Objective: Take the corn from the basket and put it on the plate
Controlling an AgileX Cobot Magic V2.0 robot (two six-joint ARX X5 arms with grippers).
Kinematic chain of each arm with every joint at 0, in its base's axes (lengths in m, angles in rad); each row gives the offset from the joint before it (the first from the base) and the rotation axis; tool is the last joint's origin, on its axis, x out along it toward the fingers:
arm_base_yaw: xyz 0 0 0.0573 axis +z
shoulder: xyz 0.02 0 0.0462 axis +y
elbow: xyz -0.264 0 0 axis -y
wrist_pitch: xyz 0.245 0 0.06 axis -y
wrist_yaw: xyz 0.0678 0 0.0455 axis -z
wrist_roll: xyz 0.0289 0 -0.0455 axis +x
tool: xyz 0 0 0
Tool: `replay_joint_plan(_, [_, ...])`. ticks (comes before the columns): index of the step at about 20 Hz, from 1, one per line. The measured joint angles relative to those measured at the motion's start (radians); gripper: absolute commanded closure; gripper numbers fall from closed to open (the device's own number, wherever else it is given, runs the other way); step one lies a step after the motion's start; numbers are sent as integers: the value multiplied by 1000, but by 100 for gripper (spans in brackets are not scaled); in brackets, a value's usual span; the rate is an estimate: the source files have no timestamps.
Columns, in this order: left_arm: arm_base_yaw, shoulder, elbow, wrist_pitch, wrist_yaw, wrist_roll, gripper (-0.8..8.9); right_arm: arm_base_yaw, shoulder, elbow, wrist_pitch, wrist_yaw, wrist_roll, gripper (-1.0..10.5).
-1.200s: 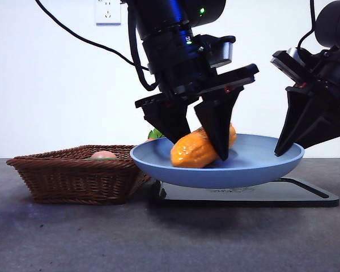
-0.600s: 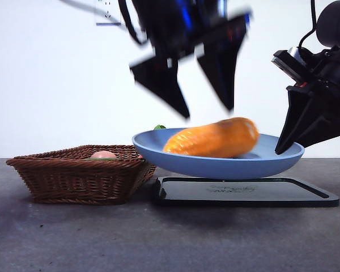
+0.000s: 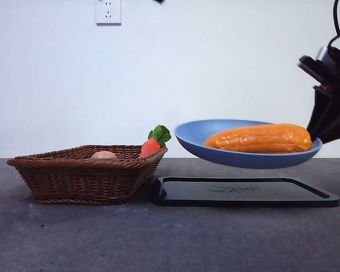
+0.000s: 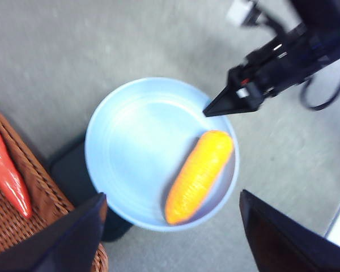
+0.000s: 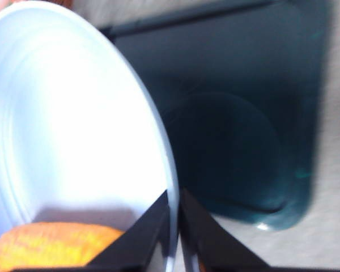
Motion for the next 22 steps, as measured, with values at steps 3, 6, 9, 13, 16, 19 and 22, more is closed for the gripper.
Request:
replay_joint_plan(3, [0,-43,0,0,0,0,432,-24,87,45,0,2,2,942])
replay_joint_plan(6, [0,-74,0,-4,0,-3,432,-24,191,125,4,3,9,942])
replay_joint_plan(9, [0,-86,0,-7,0,-8,432,-23,280,200,6,3,25,942])
replay_joint_plan(13, [0,-89,0,-7,0,-17,432,-12,356,223,9,19,30,942])
replay_joint_plan(16, [0,-89,0,-7,0,-19,432,-5,365,223,13,56,35,942])
replay_joint_plan(19, [0,-89,0,-7,0,-19,432,0,365,223,12,65,36,888])
replay_joint_plan(22, [0,-89,0,-11,0,-19,432,16,365,223,4,49,35,736])
